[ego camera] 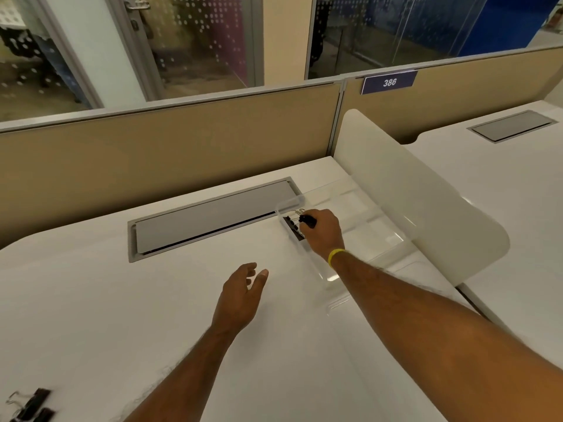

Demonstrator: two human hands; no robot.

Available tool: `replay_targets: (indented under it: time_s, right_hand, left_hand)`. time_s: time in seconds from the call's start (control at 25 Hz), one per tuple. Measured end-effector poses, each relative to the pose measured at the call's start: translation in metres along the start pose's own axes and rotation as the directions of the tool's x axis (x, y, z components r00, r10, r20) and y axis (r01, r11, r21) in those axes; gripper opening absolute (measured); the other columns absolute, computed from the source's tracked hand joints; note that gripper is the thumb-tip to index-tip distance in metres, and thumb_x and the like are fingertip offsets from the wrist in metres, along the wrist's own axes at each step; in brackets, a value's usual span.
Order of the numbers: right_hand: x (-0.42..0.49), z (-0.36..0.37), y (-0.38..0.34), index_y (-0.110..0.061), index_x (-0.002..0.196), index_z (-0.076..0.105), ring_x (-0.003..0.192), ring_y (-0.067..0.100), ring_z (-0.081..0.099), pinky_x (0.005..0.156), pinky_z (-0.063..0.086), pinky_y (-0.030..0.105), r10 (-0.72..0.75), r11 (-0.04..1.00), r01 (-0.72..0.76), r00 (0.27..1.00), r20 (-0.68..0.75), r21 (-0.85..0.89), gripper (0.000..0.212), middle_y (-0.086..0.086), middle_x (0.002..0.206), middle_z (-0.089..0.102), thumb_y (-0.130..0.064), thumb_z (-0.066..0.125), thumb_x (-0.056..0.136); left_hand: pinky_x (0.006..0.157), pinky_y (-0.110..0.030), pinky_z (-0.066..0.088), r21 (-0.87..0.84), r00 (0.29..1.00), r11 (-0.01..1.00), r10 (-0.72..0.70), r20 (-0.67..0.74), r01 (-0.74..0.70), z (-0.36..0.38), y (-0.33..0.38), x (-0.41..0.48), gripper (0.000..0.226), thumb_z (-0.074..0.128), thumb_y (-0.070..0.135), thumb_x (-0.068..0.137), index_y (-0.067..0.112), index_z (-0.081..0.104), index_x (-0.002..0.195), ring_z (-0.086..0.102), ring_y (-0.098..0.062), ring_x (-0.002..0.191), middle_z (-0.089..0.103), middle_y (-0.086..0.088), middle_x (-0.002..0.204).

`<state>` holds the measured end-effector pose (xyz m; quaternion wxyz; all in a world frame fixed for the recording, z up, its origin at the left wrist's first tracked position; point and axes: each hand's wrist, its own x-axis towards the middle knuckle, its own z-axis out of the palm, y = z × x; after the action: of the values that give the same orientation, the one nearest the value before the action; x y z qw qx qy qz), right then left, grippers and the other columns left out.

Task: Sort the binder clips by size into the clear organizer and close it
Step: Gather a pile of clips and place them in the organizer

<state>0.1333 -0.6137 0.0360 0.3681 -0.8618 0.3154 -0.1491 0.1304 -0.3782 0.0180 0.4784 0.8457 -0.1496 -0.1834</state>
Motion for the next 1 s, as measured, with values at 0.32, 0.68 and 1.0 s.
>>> replay_targets:
  time_s: [0.32,0.68,1.0]
  right_hand:
    - [0.0,0.001,0.013,-0.013,0.137,0.048,0.134,0.025,0.038,0.11,0.036,0.039,-0.083,0.989,0.096,0.99,0.11,-0.116,0.055,0.008,0.144,0.045,-0.027,0.065,0.087]
    - [-0.05,-0.014,0.006,-0.013,0.141,0.042,0.14,0.02,0.03,0.11,0.031,0.031,-0.163,0.975,0.172,0.984,0.077,-0.142,0.06,0.006,0.149,0.04,-0.028,0.065,0.088]
    - [-0.139,0.007,-0.027,-0.017,0.147,0.035,0.145,0.021,0.022,0.118,0.025,0.036,-0.259,0.923,0.298,0.949,0.177,-0.245,0.066,0.007,0.156,0.029,-0.042,0.059,0.091]
  left_hand:
    - [0.098,-0.04,0.048,0.128,0.998,0.992,0.018,-0.062,-0.009,-0.002,-0.01,0.014,0.051,0.051,0.05,0.093,0.018,0.052,0.133,0.056,-0.017,0.115,0.057,0.0,0.133]
    - [0.105,-0.04,0.037,0.372,0.996,0.926,0.076,-0.042,-0.055,-0.029,-0.009,-0.008,0.058,0.047,0.056,0.092,0.02,0.046,0.138,0.049,-0.02,0.128,0.051,0.0,0.141]
    - [0.111,-0.04,0.031,0.59,0.982,0.791,0.19,0.014,-0.161,-0.082,-0.018,-0.057,0.07,0.045,0.062,0.091,0.018,0.038,0.145,0.036,-0.02,0.139,0.041,-0.001,0.151]
